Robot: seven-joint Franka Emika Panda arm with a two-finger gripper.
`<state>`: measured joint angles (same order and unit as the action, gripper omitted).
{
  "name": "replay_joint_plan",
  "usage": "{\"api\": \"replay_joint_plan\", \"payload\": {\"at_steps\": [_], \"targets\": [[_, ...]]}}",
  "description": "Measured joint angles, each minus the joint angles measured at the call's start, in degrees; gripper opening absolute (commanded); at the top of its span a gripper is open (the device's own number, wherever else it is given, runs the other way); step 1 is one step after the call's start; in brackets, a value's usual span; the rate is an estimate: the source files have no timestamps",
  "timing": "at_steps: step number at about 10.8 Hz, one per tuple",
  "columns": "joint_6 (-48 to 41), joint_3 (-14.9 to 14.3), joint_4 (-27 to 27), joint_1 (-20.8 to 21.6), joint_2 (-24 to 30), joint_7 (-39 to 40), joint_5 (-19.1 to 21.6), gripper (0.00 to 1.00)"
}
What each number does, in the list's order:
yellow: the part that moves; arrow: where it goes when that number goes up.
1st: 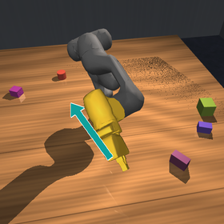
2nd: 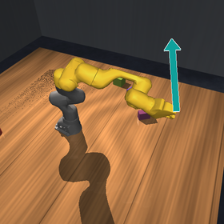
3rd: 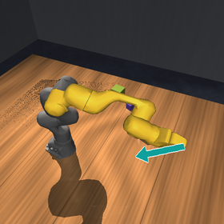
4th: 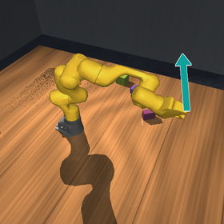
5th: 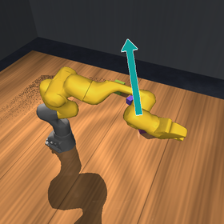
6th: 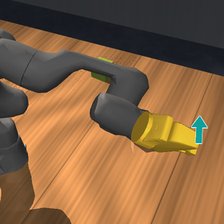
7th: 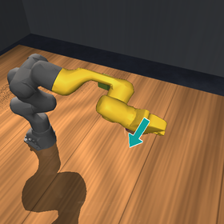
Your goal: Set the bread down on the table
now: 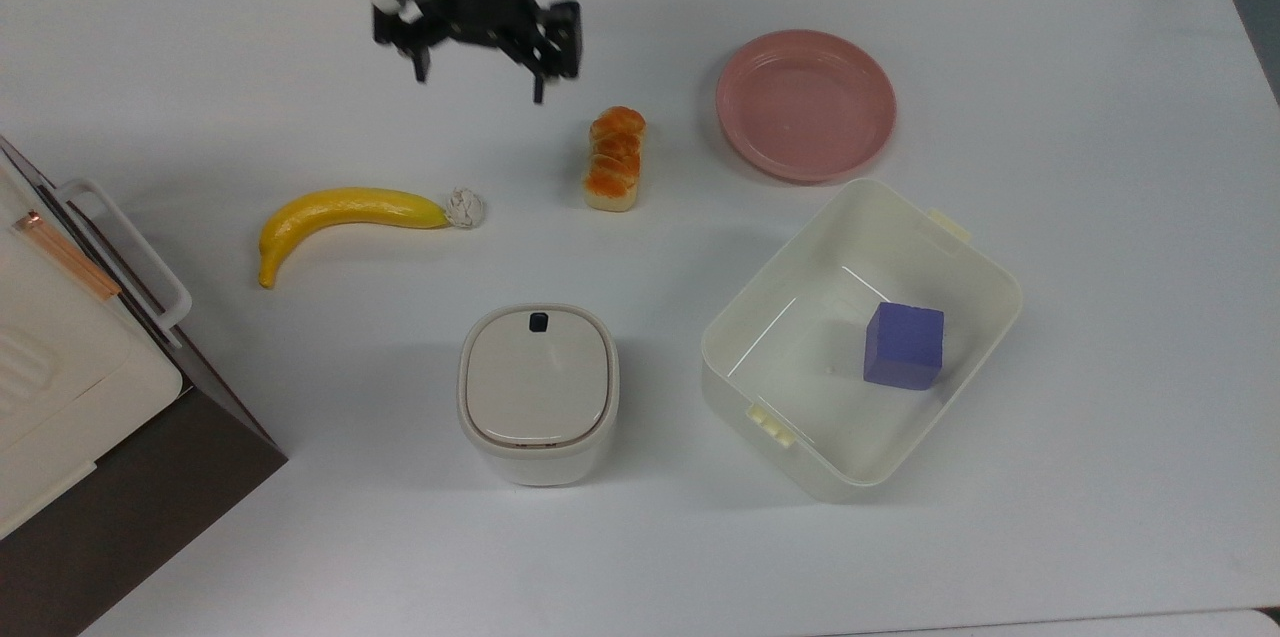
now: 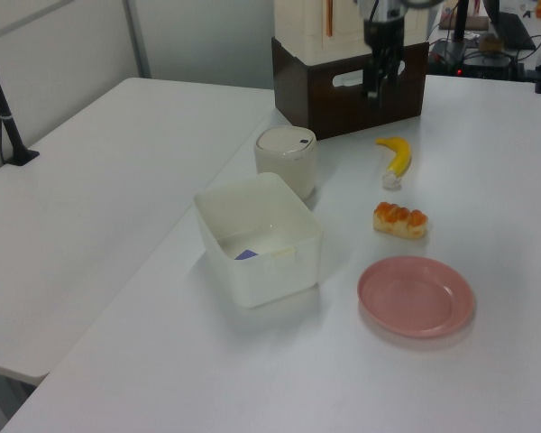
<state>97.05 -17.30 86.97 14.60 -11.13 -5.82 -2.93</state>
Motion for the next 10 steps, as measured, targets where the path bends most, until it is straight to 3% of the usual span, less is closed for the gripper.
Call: {"api": "replay_joint_plan", "payload": {"at_steps": [3,10], "targets": [[-1.95,-2.55,-1.32,-0.36,3.85,-0.03,1.6,1.0],[-1.95,-2.2,-0.91,-0.61,6.09,-0.03,2.05,1.0]]}}
